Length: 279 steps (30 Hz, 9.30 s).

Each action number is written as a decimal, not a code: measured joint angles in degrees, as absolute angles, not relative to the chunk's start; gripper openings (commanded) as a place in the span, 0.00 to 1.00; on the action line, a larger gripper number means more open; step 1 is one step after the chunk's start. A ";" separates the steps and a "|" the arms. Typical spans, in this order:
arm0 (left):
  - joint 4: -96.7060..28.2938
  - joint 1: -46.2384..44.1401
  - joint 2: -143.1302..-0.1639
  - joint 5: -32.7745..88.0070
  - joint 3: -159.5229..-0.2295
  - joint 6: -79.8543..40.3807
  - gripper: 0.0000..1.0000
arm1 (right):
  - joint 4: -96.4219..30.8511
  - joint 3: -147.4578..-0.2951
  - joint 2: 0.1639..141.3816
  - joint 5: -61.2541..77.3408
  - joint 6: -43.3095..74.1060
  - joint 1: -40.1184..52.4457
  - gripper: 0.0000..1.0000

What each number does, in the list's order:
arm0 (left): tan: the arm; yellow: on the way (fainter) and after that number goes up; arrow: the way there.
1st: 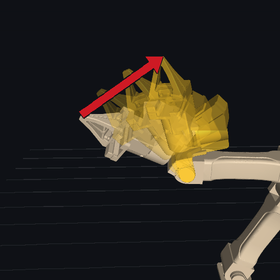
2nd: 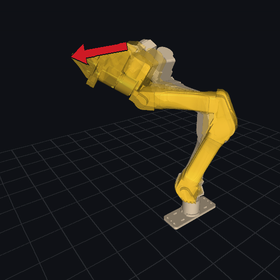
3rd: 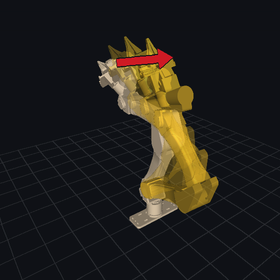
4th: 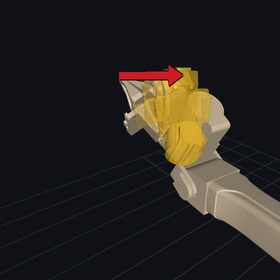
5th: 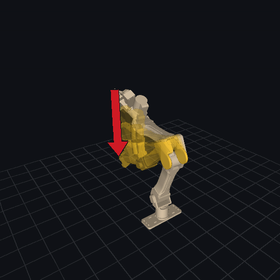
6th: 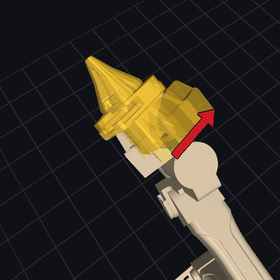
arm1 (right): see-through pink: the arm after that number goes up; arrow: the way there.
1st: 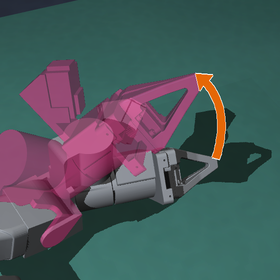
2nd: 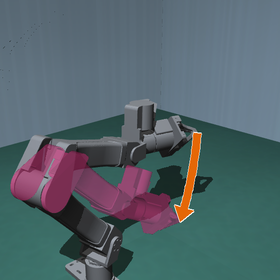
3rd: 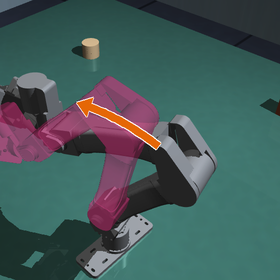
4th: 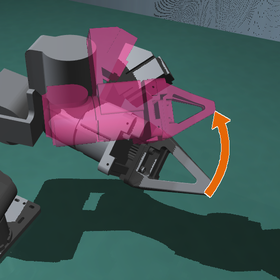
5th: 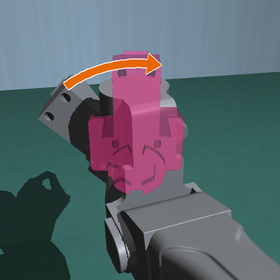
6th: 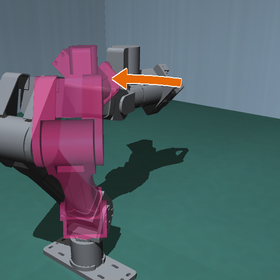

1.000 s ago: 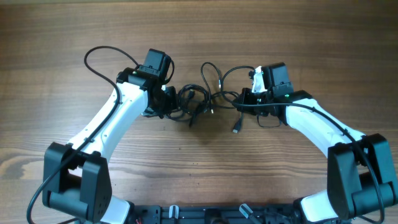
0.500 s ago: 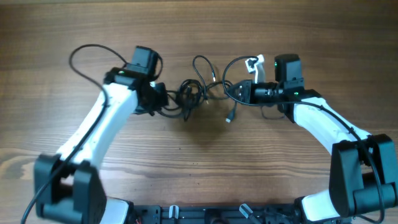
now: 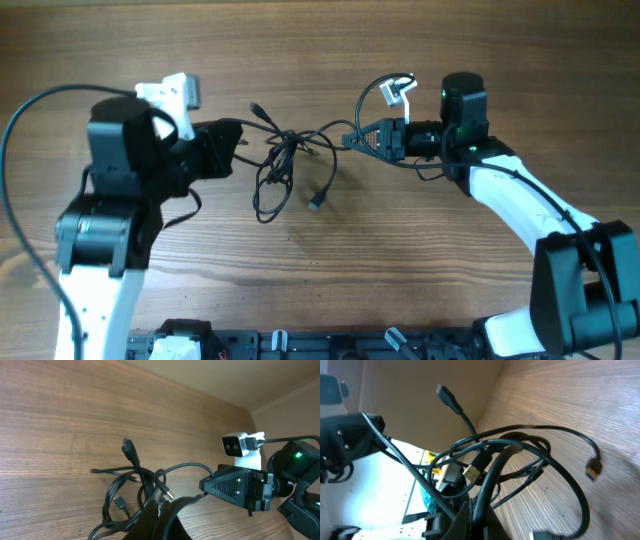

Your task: Untangle cables

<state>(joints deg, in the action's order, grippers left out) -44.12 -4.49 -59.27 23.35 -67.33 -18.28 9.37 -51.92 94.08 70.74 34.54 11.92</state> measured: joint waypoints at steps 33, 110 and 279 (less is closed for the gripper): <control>-56.42 -1.10 -80.36 12.86 -67.46 -18.74 0.10 | -7.44 -50.87 93.93 46.96 34.02 9.58 0.05; -26.61 -18.44 -95.92 19.27 -53.76 -7.22 0.27 | -17.52 -50.78 93.97 53.69 4.54 22.33 0.04; -25.54 -35.35 -97.36 8.10 -69.49 -22.24 0.74 | -29.82 -55.96 87.55 27.11 30.89 -6.22 0.92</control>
<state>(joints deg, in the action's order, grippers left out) -25.54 -35.35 -97.36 8.10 -69.49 -22.24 -29.82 -55.96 87.55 27.11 30.89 -6.22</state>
